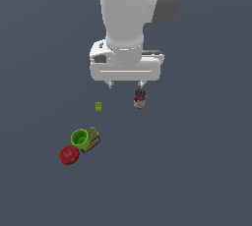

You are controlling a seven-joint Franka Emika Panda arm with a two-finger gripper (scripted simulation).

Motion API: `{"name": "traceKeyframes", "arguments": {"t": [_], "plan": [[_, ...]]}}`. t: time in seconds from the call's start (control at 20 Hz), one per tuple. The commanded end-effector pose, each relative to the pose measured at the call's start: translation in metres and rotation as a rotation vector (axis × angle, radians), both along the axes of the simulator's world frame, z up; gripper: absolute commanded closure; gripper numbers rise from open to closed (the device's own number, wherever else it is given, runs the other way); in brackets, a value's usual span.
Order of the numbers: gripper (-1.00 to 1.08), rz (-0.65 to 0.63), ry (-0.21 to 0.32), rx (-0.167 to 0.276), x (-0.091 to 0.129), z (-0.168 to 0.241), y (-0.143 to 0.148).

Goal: Pick up a designated object from a clutter of objects.

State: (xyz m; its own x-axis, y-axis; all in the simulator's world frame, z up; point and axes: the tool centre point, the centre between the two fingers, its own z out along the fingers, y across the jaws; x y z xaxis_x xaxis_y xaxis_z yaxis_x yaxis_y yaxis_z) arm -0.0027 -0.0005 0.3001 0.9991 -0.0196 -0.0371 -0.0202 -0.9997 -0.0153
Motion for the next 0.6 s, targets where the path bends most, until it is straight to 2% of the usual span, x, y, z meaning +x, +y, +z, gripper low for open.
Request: {"name": "traceKeyframes", "arguments": {"t": [0.0, 0.55], "plan": [[-0.92, 0.000, 0.000, 0.000, 0.0000, 0.0000, 0.0000], [-0.92, 0.019, -0.026, -0.006, 0.0059, 0.0070, -0.0080]]}}
